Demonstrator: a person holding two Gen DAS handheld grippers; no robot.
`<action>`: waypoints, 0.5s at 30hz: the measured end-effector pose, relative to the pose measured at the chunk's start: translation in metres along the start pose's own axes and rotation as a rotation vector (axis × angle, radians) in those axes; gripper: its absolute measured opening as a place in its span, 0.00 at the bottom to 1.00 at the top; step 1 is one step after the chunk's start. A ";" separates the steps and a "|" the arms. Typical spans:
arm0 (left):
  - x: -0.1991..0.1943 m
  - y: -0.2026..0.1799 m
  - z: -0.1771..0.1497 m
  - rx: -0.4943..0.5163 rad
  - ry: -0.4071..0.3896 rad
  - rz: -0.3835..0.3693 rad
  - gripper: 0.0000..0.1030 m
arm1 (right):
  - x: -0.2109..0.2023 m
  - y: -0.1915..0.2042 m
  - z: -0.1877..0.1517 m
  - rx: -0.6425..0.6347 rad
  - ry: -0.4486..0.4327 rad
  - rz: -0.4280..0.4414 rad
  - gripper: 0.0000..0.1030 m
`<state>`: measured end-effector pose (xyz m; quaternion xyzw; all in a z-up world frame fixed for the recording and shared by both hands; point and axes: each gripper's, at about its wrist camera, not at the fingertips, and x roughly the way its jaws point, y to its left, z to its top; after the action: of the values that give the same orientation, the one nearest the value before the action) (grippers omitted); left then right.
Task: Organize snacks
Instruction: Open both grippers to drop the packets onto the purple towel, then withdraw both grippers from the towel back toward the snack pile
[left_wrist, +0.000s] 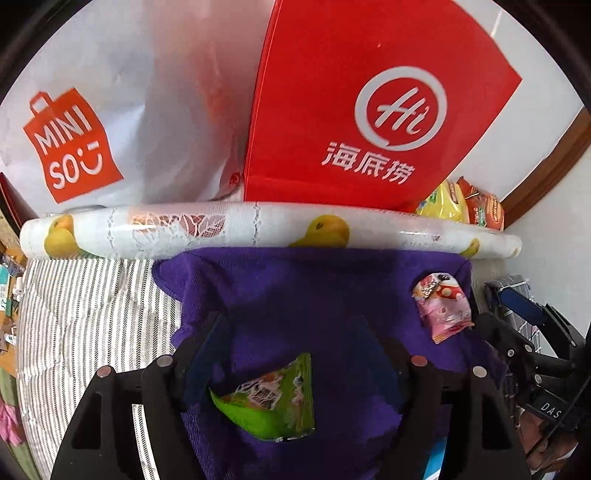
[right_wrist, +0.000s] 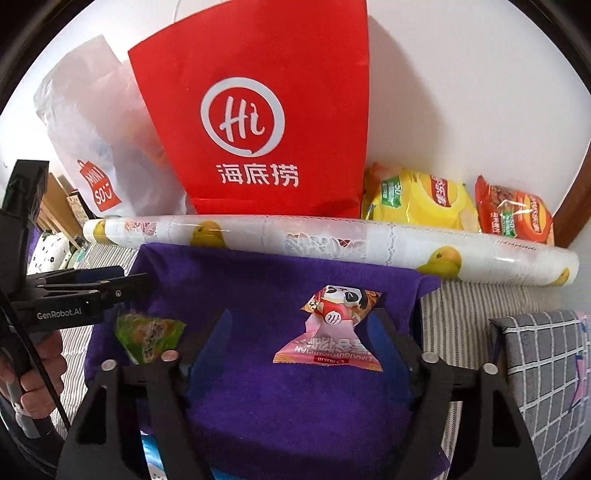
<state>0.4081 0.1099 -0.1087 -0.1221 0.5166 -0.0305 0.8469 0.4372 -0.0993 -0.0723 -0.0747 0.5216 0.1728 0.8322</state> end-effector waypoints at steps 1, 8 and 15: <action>-0.002 -0.001 0.000 0.004 -0.003 -0.001 0.70 | -0.004 0.002 0.001 0.002 -0.006 -0.010 0.74; -0.026 -0.011 -0.002 0.032 -0.034 -0.013 0.70 | -0.036 0.002 -0.011 0.037 -0.022 -0.083 0.75; -0.067 -0.031 -0.007 0.079 -0.085 -0.066 0.70 | -0.092 0.006 -0.039 0.056 -0.059 -0.190 0.82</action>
<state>0.3730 0.0907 -0.0462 -0.1068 0.4744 -0.0734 0.8707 0.3658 -0.1244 -0.0066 -0.0953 0.4922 0.0807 0.8614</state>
